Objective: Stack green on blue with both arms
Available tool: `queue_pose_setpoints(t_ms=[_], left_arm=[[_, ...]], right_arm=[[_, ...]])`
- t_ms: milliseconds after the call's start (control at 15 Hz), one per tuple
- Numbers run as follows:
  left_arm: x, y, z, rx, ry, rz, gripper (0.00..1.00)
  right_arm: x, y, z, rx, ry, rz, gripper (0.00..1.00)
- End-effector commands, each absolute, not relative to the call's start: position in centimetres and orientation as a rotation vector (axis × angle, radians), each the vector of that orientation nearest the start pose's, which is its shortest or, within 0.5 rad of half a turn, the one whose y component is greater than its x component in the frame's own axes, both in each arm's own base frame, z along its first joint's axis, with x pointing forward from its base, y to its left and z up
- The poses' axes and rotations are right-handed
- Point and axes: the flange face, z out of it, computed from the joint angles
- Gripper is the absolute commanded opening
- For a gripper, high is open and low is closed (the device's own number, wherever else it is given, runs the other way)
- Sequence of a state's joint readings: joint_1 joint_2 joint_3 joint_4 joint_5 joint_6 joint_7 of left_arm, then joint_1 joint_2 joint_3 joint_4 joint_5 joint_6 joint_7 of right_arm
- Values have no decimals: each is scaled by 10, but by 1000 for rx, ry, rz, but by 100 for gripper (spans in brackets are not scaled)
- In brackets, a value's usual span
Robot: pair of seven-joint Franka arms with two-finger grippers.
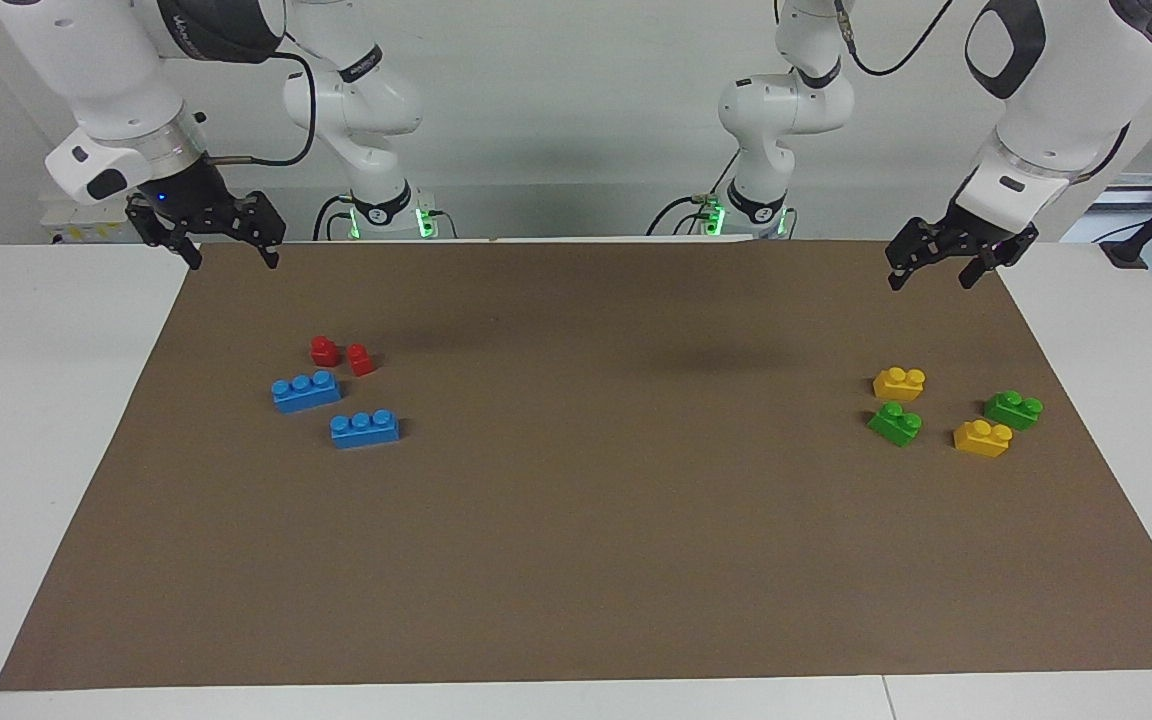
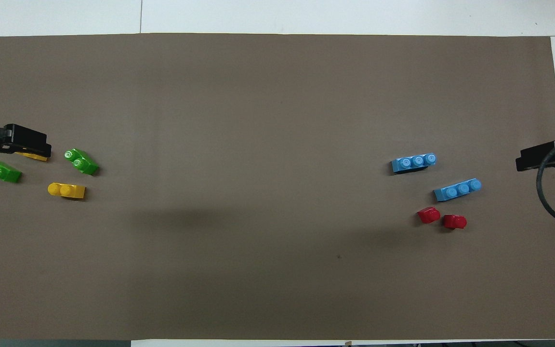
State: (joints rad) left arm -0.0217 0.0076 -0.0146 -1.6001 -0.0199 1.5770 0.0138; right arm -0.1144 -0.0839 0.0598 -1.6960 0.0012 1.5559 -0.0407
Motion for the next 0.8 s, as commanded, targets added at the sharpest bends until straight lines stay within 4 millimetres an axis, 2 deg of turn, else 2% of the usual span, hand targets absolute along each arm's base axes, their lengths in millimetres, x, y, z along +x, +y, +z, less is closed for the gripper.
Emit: queue_pose_setpoints(t_ms=[0,733], left_arm=[[552,-23,613,-3156,101,41,100],[549,-18,614,-3157,75,41,100]], right_arm=[[516,-30,610,-3158,61,77,100],[517,-33,610,-3158,68,60,100]])
